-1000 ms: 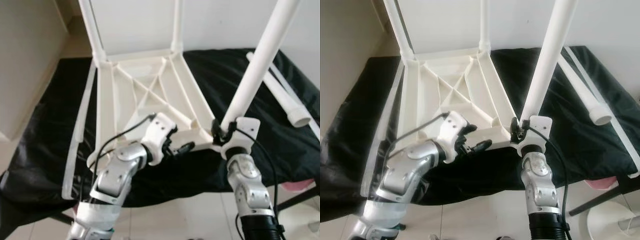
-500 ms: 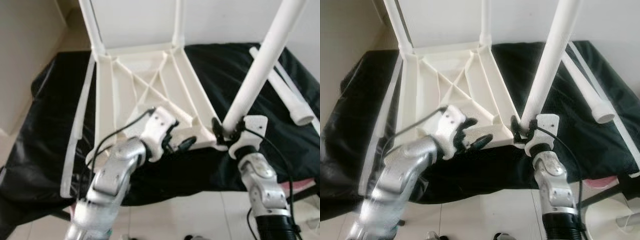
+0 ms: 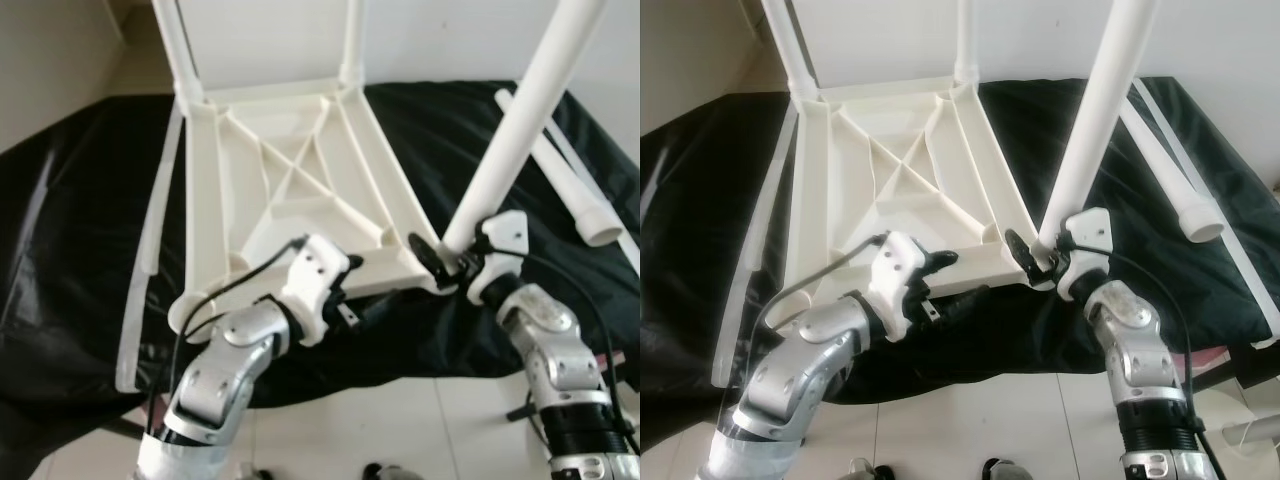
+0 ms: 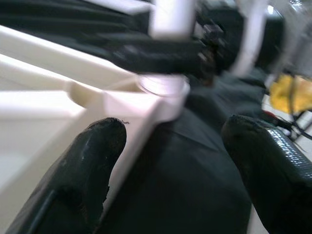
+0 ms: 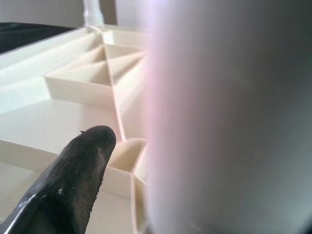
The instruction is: Building children table
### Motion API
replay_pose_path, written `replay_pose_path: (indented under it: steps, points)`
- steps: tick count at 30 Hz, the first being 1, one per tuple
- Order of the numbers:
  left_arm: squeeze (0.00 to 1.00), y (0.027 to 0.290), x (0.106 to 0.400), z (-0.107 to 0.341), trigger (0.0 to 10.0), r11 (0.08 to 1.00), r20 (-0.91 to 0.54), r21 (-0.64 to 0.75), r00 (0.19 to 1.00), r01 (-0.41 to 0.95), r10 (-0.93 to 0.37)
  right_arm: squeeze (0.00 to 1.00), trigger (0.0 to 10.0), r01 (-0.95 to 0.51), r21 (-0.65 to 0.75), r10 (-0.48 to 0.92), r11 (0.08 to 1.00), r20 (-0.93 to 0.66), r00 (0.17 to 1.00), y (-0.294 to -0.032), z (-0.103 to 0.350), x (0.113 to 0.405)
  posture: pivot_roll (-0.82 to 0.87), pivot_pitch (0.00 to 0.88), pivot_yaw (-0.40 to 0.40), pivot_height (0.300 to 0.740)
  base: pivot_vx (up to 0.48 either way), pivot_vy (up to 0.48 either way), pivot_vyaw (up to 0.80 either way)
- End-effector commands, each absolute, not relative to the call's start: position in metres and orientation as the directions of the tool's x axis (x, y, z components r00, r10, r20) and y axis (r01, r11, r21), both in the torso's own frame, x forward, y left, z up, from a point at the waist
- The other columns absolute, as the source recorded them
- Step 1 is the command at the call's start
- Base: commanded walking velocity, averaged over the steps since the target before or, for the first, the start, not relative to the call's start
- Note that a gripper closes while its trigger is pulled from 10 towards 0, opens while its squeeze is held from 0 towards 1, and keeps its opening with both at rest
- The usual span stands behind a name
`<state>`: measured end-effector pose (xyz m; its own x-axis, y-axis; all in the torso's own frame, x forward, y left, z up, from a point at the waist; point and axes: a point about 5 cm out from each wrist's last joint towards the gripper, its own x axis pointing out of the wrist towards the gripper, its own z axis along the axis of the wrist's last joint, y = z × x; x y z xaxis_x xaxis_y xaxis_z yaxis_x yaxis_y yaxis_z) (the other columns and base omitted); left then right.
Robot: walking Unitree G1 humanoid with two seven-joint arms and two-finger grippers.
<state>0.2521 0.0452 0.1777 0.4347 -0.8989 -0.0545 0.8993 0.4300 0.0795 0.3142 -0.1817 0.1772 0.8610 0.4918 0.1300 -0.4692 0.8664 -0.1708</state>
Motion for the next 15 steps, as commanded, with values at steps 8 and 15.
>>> replay_pose_path:
  steps: [8,15]
  points:
    - [0.00,0.036,0.230,0.168,10.0,0.207,-0.137,0.083,0.217,0.975,-0.967,0.00,0.0,-0.571,-0.213,0.597,0.793,0.084,0.798,-0.178,0.177,0.321,-0.06,0.120,-0.032,0.740,0.000,0.000,0.00]
    - [0.00,0.038,0.232,0.166,10.0,0.220,-0.142,0.080,0.230,0.972,-0.963,0.00,0.0,-0.589,-0.205,0.610,0.782,0.055,0.791,-0.179,0.169,0.319,-0.06,0.108,-0.040,0.740,0.000,0.000,0.00]
